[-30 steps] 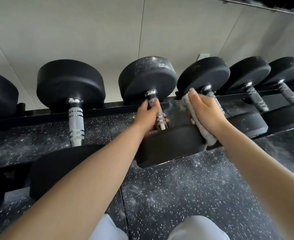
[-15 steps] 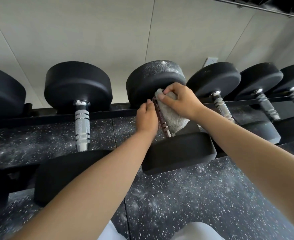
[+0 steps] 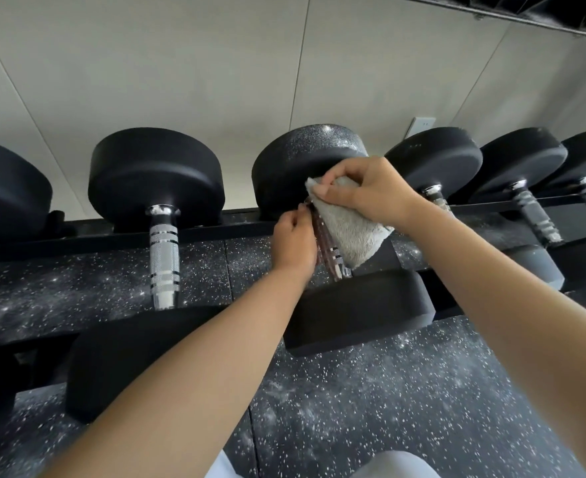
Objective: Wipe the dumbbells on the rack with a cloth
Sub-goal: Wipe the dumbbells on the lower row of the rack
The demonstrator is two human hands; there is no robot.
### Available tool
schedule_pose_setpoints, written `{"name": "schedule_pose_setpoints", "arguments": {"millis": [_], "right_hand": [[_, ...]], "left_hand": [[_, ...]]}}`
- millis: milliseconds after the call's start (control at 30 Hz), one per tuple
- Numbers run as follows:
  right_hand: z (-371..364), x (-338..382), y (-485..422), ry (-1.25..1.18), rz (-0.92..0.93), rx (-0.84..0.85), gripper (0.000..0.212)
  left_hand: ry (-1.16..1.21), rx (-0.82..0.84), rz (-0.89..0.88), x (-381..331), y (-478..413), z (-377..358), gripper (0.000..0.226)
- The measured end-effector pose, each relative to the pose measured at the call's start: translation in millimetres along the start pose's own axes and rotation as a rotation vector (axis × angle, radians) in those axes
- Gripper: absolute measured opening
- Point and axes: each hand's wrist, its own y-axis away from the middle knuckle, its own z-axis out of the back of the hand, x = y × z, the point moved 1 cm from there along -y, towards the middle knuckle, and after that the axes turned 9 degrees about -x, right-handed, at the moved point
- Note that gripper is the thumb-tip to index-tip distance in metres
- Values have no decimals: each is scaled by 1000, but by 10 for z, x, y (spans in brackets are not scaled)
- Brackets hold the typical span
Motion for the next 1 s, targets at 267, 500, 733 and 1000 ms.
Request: {"name": "schedule_pose_setpoints", "arguments": {"millis": [267, 500, 733, 1000], "right_hand": [[390, 446, -508, -144, 153, -479, 10], [-113, 334, -709, 431, -16, -91, 55], [20, -194, -652, -208, 27, -165, 30], [60, -283, -631, -216, -157, -210, 37]], "left_hand": [[0, 38, 120, -39, 48, -2, 41], [-33, 159, 133, -7, 69, -42, 48], [90, 295, 209, -56, 145, -52, 23], [139, 310, 241, -104, 191, -33, 22]]}}
